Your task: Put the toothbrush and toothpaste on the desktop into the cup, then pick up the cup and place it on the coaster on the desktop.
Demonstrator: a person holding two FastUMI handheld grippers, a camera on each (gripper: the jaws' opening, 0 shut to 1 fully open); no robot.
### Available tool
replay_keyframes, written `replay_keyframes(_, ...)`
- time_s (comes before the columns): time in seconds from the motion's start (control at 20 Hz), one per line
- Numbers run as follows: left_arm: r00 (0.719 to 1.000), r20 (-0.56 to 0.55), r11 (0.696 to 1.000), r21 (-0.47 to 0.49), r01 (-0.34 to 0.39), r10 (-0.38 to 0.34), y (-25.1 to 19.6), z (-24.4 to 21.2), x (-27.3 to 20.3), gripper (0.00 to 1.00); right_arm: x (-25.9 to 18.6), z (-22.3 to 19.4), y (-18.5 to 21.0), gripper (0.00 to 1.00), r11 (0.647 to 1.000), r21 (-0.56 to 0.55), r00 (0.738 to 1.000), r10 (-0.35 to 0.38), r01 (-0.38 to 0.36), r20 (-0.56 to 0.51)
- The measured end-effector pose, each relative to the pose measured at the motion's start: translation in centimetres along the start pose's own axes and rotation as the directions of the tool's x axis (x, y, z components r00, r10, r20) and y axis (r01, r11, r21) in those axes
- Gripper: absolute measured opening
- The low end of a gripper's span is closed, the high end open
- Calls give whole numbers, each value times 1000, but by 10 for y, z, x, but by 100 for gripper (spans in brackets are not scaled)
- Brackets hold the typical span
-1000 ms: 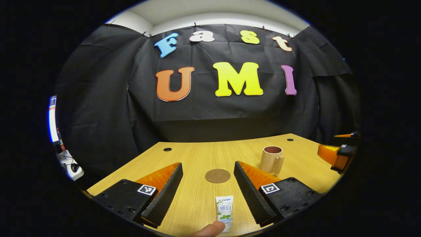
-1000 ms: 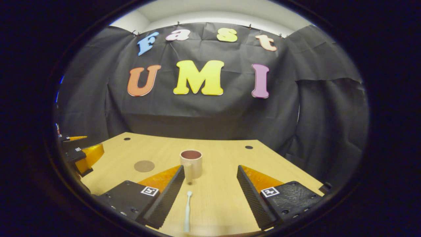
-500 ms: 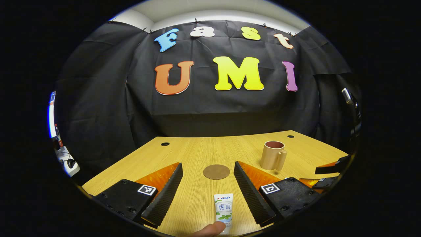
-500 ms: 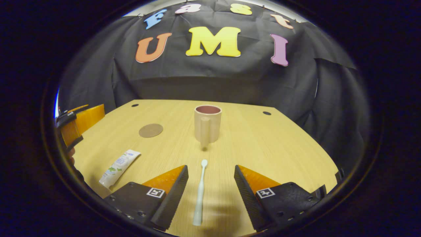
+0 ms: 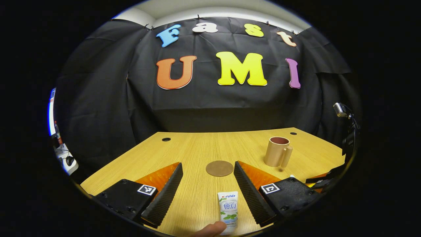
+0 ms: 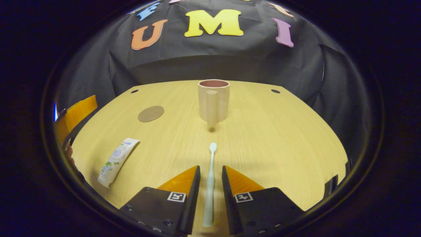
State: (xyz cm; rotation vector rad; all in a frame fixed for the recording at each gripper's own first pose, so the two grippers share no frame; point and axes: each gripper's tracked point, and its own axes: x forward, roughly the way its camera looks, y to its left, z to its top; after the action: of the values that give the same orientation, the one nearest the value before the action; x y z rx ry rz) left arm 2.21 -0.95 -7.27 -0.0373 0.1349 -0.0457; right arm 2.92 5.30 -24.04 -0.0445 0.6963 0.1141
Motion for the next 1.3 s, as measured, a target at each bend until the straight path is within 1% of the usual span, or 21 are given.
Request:
replay_keyframes(0.1,1000,-8,1000,-1,0,0,1,-2,1,99,2,-4,3,37,1000,15,999,20,-19,-34)
replay_keyframes(0.2,1000,-13,1000,-2,0,0,1,-3,1,99,5,-7,5,36,1000,19,998,24,-22,-59)
replay_keyframes(0.25,1000,-17,1000,-2,-1,1,2,-5,1,99,8,-5,5,29,1000,18,998,22,-21,-57)
replay_keyframes(0.3,1000,-21,1000,-3,0,0,2,-6,1,99,13,-11,2,15,999,28,998,18,-16,-64)
replay_keyframes(0.35,1000,-27,1000,-4,-2,2,2,-8,2,99,4,-6,4,17,999,46,997,26,-22,-72)
replay_keyframes(0.4,1000,-31,1000,-6,-3,3,3,-9,1,99,8,-8,2,12,998,52,996,29,-25,-79)
replay_keyframes(0.45,999,-37,1000,-9,-8,7,5,-10,2,99,10,-7,2,12,997,76,996,36,-30,-84)
replay_keyframes(0.5,999,-43,1000,-12,-12,11,6,-12,3,99,10,-8,2,5,997,67,995,41,-35,-87)
replay_keyframes(0.6,998,-52,1000,-13,-20,19,9,-14,2,99,9,-9,2,5,998,46,996,36,-32,-82)
replay_keyframes(0.7,998,-62,1000,-12,-22,21,10,-17,2,99,7,-8,3,4,998,37,996,49,-46,-70)
replay_keyframes(0.75,997,-70,1000,-12,-16,15,8,-21,2,99,6,-5,1,5,998,46,997,50,-47,-57)
replay_keyframes(0.8,997,-83,1000,-12,-6,5,5,-26,1,99,4,-5,0,0,998,43,998,56,-54,-40)
replay_keyframes(0.85,995,-98,1000,-9,3,-4,2,-32,-1,99,3,-7,-4,0,998,33,999,46,-45,-27)
replay_keyframes(0.9,993,-116,1000,-3,7,-7,1,-38,-2,99,0,-5,-1,0,997,34,998,68,-68,-14)
replay_keyframes(0.95,991,-132,1000,3,12,-11,0,-44,-3,100,-2,-7,-1,0,997,36,997,74,-73,-9)
replay_keyframes(1.2,978,-202,999,7,44,-42,-20,-68,-9,100,-27,6,-1,0,995,25,991,99,-102,87)
replay_keyframes(1.3,973,-223,998,13,60,-56,-30,-74,-10,100,-39,12,-2,0,995,1,987,99,-100,126)
